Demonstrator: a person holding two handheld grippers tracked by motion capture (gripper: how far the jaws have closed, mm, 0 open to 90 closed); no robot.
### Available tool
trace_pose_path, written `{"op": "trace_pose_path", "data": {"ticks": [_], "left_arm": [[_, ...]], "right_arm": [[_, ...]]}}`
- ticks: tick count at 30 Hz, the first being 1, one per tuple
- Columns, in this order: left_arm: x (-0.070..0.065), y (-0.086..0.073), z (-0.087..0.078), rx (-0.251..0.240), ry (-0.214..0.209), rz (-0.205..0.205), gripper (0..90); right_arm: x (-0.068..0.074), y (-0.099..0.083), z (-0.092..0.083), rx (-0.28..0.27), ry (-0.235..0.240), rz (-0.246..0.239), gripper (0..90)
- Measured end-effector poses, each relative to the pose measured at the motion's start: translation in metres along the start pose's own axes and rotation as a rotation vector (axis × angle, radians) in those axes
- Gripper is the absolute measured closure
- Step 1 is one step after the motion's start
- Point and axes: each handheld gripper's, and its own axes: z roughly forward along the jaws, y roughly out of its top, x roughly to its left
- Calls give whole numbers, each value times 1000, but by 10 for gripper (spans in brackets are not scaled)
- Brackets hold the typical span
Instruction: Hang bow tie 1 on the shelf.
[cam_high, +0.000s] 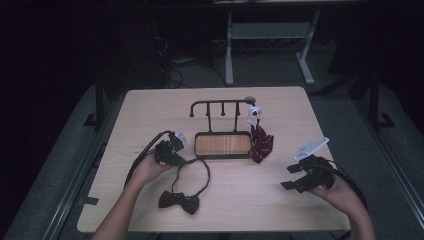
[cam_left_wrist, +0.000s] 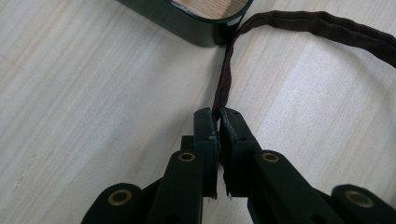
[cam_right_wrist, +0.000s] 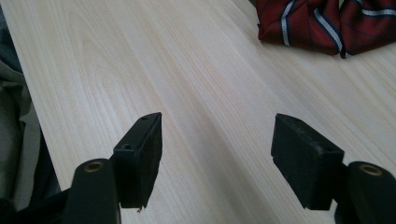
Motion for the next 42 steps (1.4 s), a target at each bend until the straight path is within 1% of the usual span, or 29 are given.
{"op": "trace_pose_path", "data": {"ticks": [7,10,12,14,18,20,22,24,25,27,30,34,38,40,42], "left_arm": [[2,0,0,7,-39,-8,892],[2,0,-3,12,-47,0,892],[2,0,-5,6,-53,1,892],[2,-1,-7,-12,-71,-5,892],[0,-2,-11,-18,-90,-7,892],[-1,-3,-13,-25,-92,-11,892],[-1,-4,-17,-25,-98,-2,892],[0,-6,-19,-32,-100,-5,892],[0,-6,-20,-31,-108,-12,892],[-1,-7,-22,-22,-103,-3,893],[-2,-7,-26,-37,-100,-5,892],[-5,-7,-31,-41,-103,9,893],[-7,-7,-35,-33,-108,20,892],[-8,-7,-37,-31,-112,26,893],[-9,-7,-40,-41,-119,31,893]], "right_arm": [[-1,-1,-1,-5,0,3,333],[-1,-2,-1,-4,2,2,333],[-1,-2,0,-6,0,5,330],[-2,-2,0,-11,-1,4,330],[-2,-2,0,-13,-1,6,330],[-3,-2,0,-13,-2,7,329],[-3,-3,0,-12,0,9,329],[-3,-3,0,-11,-1,7,329],[-3,-3,1,-11,-1,8,329],[-3,-2,1,-11,0,9,329],[-3,-2,2,-12,6,9,330],[-3,-2,3,-8,10,10,330],[-3,-2,4,-4,9,8,328],[-4,-2,4,-5,8,14,327],[-4,-2,3,-5,5,11,328]]}}
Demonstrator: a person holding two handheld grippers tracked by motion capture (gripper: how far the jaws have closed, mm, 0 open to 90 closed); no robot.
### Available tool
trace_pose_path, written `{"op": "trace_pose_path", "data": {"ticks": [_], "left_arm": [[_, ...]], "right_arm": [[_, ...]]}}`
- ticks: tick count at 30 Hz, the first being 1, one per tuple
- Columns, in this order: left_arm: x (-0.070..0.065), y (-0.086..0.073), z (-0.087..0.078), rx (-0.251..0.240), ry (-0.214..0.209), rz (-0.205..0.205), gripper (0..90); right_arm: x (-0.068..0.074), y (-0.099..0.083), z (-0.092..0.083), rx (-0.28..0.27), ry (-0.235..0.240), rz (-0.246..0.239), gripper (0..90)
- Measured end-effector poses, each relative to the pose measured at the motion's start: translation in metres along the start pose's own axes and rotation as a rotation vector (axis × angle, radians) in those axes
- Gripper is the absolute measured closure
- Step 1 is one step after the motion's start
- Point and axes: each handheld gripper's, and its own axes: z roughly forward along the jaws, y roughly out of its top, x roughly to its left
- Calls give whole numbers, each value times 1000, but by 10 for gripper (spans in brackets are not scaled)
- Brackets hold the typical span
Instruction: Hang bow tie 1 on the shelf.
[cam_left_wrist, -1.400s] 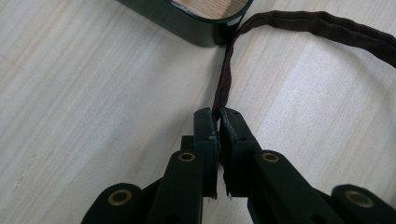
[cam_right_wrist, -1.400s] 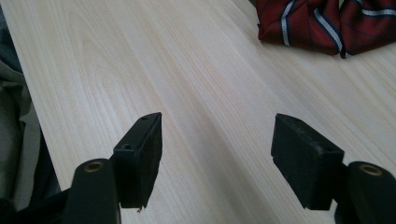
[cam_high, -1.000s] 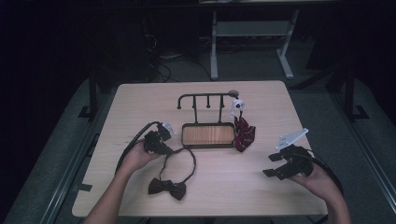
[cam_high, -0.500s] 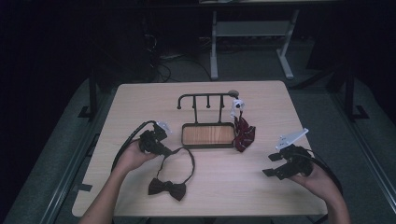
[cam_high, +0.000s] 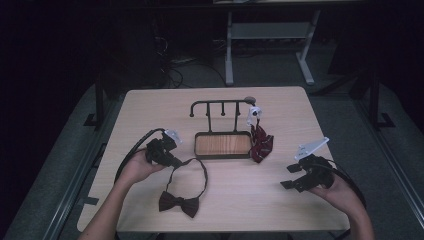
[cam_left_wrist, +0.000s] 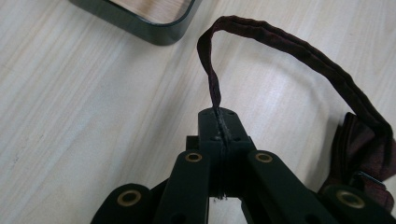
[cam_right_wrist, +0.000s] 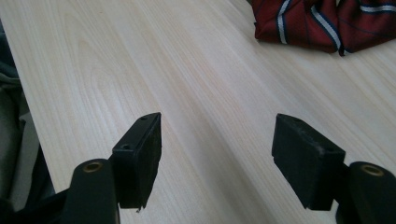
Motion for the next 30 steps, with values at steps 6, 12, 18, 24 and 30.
{"op": "trace_pose_path", "data": {"ticks": [6,12,18,24,30], "left_arm": [[-4,2,-9,-2,-9,18,894],[-10,5,-18,-3,-3,39,894],[-14,7,-26,-2,11,55,894],[-18,7,-34,-5,16,62,894],[-20,7,-39,-12,21,69,896]], "right_arm": [[-1,0,-1,0,-10,7,329],[-1,0,-3,3,-18,2,330],[0,0,-4,3,-20,4,330],[-1,0,-4,4,-22,5,330],[0,1,-2,5,-18,0,331]]}}
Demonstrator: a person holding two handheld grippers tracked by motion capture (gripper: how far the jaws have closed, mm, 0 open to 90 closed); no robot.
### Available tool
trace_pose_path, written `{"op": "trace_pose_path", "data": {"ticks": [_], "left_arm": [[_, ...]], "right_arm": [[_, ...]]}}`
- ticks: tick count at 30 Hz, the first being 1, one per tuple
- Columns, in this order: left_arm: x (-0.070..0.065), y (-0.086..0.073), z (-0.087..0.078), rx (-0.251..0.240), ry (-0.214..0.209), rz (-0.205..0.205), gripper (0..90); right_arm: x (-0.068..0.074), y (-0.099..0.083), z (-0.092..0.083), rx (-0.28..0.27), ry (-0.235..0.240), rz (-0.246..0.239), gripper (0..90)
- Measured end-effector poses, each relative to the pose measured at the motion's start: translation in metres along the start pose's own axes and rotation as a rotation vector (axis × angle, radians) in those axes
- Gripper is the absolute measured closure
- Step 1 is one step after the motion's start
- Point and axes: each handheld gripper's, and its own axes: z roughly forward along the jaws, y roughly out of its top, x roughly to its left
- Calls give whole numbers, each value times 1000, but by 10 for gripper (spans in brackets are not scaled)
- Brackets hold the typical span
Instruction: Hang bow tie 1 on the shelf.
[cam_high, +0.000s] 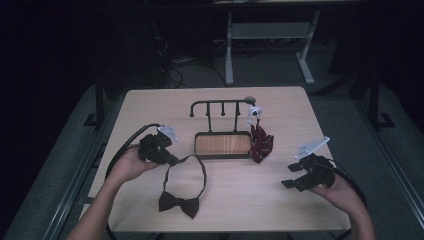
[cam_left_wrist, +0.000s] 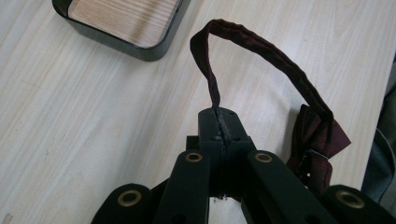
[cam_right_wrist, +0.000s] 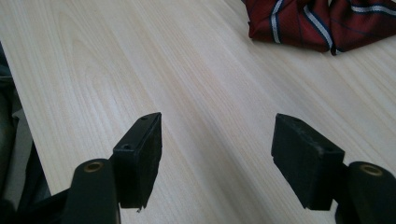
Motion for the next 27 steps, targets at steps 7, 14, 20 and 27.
{"op": "trace_pose_path", "data": {"ticks": [7,14,20,27], "left_arm": [[-2,3,-13,3,1,18,899],[-5,3,-20,7,-9,28,900],[-9,6,-26,-5,-4,40,900],[-13,13,-35,-10,-5,56,900]], "right_arm": [[-1,-2,0,-1,1,6,331],[0,-2,0,0,0,-3,339],[1,-2,-1,-2,-2,-9,339],[2,-1,-2,-2,-3,-12,338]]}}
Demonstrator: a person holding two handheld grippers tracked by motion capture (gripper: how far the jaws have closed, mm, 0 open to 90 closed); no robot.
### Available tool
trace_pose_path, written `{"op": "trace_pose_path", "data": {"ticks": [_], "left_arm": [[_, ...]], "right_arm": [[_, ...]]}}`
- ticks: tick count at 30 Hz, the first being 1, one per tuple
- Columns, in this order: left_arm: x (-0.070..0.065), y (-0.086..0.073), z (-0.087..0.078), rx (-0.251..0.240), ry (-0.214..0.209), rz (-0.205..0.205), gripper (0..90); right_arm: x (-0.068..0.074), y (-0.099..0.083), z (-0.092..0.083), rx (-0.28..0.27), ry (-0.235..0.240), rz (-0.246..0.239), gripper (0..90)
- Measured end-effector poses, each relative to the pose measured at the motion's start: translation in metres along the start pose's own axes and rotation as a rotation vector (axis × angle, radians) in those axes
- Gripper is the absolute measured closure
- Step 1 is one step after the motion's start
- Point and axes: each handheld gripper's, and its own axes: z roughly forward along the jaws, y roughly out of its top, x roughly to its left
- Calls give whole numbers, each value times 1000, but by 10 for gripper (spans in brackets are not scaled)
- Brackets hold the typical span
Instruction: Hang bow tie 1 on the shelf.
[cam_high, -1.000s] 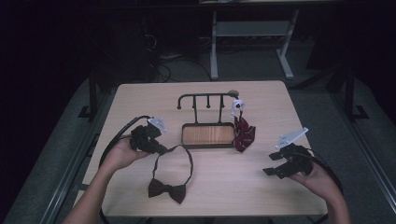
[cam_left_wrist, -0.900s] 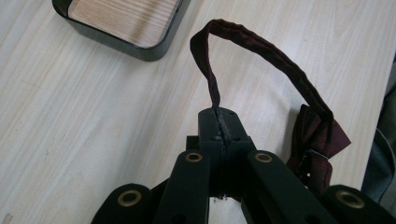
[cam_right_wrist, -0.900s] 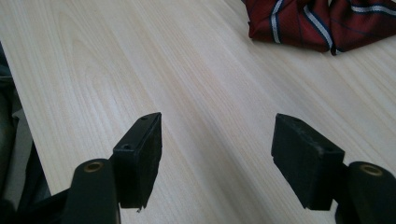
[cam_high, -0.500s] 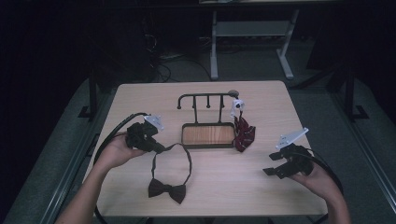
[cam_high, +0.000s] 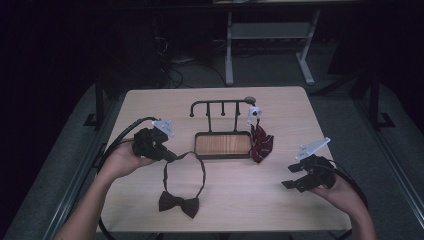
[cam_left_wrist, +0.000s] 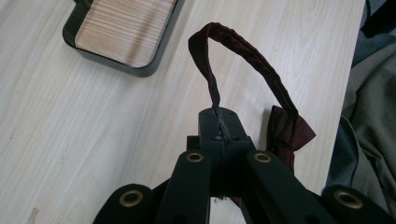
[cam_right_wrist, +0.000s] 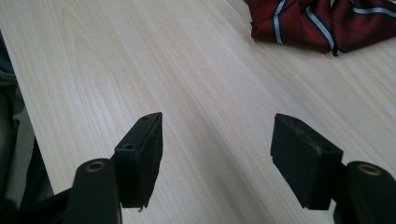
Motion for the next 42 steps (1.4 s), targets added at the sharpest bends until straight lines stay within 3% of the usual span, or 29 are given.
{"op": "trace_pose_path", "data": {"ticks": [21,42], "left_arm": [[0,17,-23,-1,16,30,900],[10,25,-41,-25,32,15,900]], "right_arm": [[0,0,-2,-7,0,-3,338],[-4,-3,-2,-15,7,8,337]]}}
